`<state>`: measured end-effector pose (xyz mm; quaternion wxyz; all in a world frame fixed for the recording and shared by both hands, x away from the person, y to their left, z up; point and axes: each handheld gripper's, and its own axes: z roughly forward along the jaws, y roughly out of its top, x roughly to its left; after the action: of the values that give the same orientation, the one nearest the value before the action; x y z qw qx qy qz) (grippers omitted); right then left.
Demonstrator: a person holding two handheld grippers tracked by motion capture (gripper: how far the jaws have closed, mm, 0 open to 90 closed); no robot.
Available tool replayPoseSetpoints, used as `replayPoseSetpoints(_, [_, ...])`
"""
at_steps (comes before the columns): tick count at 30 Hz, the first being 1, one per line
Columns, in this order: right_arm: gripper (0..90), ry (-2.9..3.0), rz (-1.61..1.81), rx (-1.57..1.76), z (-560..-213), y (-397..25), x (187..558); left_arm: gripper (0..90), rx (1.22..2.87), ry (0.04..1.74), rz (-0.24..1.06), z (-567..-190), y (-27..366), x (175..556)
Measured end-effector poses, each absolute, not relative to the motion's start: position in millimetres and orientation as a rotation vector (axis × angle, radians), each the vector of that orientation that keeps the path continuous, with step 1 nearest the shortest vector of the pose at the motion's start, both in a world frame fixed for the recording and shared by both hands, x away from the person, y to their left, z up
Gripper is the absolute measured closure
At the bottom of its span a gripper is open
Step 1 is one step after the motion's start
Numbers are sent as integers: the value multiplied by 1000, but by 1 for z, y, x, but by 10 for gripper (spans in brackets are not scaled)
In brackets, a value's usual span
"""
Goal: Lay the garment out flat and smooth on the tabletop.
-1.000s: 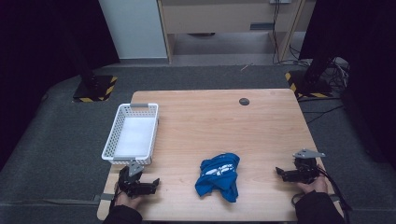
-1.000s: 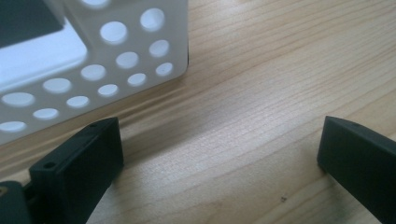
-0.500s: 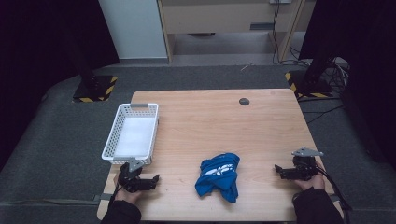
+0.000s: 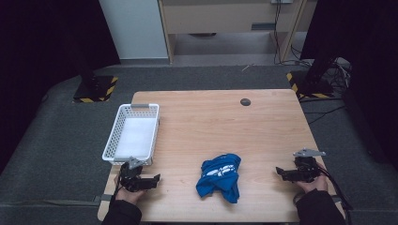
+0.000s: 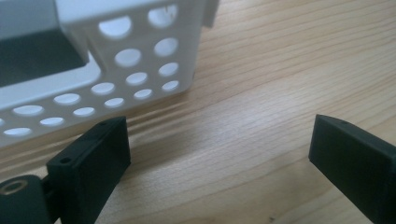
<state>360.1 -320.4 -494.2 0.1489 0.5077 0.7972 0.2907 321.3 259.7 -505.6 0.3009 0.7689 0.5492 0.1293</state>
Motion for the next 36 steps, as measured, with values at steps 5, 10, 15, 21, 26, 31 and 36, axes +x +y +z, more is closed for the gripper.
replayPoseSetpoints(5, [56, 2267, 892, 1474, -486, -319, 357, 55, 2045, 1412, 340, -497, 251, 314])
replayPoseSetpoints(10, [60, 2248, 953, 1483, -478, -317, 357, 82, 2040, 1380, 336, -490, 242, 310])
replayPoseSetpoints(15, [69, 2254, 979, 1474, -472, -313, 356, 83, 2036, 1361, 343, -484, 236, 307])
replayPoseSetpoints(21, [70, 2263, 995, 1463, -466, -306, 355, 84, 2026, 1332, 364, -476, 231, 305])
replayPoseSetpoints(26, [67, 2259, 1025, 1443, -460, -301, 356, 84, 2013, 1309, 370, -470, 226, 307])
replayPoseSetpoints(31, [72, 2250, 1059, 1432, -456, -299, 356, 84, 2010, 1272, 358, -464, 219, 310])
replayPoseSetpoints(36, [72, 2265, 1068, 1410, -454, -294, 357, 85, 2007, 1252, 347, -461, 214, 313])
